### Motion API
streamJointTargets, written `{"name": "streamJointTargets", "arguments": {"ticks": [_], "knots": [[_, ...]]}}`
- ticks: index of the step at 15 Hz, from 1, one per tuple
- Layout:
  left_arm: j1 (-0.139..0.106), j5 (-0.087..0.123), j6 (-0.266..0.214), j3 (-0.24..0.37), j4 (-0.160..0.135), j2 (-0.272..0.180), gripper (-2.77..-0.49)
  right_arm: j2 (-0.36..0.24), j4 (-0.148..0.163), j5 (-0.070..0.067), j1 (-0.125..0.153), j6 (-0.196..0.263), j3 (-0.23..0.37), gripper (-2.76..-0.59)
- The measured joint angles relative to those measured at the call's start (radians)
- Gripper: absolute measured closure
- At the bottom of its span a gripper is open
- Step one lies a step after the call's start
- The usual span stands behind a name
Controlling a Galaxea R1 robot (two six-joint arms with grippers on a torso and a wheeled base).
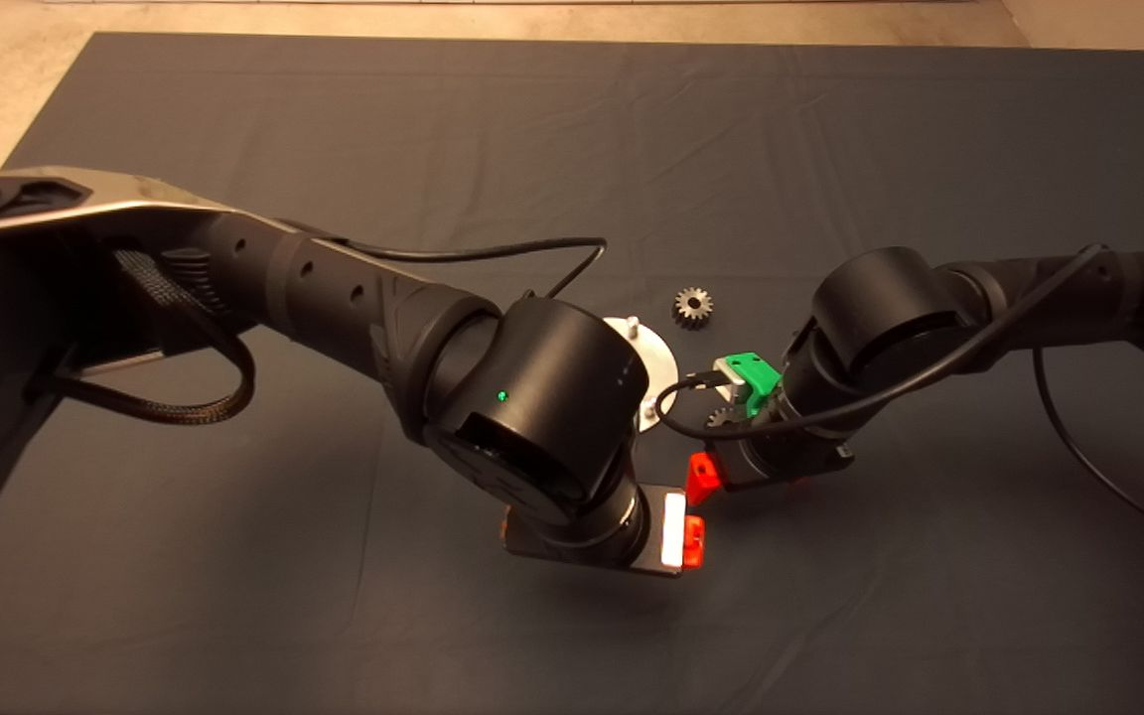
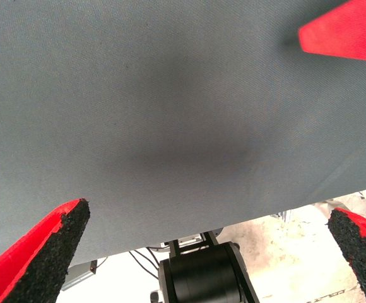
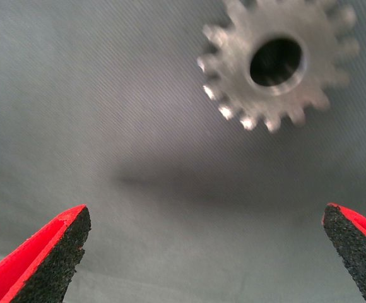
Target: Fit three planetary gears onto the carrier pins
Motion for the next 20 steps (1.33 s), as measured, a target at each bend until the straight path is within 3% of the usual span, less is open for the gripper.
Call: {"name": "streamJointTargets", "arguments": {"ticks": [10,20], "knots": [[0.0,0.0,0.0,0.019,0.0,0.0,-2.75,0.011,-0.012,-0.001,0.0,-0.088,-0.1,-2.75],[0.0,0.0,0.0,0.027,0.0,0.0,-2.75,0.016,-0.045,-0.001,0.0,-0.181,-0.164,-2.75]]}}
